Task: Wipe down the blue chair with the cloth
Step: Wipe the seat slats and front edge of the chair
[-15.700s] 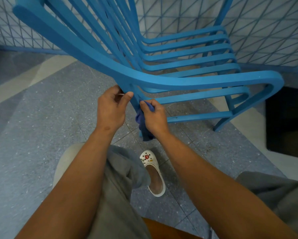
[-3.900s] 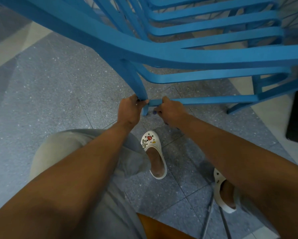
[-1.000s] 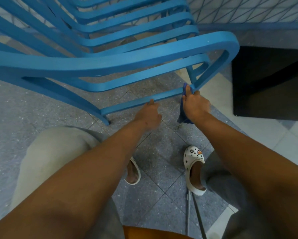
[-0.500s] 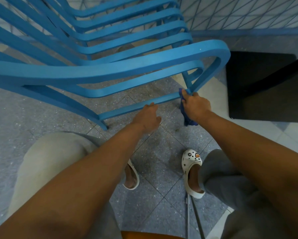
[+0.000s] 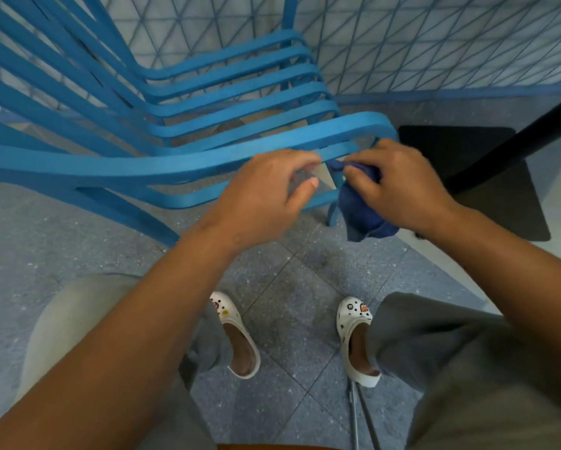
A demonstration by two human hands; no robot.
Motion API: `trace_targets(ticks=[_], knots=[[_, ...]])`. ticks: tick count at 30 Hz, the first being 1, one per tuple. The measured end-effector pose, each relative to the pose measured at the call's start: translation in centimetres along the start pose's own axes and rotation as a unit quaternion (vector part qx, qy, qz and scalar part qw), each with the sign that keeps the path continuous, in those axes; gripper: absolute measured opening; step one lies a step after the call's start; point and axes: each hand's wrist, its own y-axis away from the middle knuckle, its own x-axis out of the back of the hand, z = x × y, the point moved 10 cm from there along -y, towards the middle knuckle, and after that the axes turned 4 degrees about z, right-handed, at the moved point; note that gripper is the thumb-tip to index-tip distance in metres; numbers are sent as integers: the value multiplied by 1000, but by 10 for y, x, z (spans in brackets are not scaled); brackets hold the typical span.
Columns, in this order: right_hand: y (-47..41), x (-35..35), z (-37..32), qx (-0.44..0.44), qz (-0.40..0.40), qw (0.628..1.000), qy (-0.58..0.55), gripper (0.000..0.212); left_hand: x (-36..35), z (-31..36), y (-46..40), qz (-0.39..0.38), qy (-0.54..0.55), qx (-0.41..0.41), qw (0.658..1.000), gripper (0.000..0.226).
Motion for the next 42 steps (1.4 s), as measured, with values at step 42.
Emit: trace_targets(ticks=[42], knots=[[-38,15,-45,125,49,989,61,38,112,-73,37,-3,-229,64,971,37]])
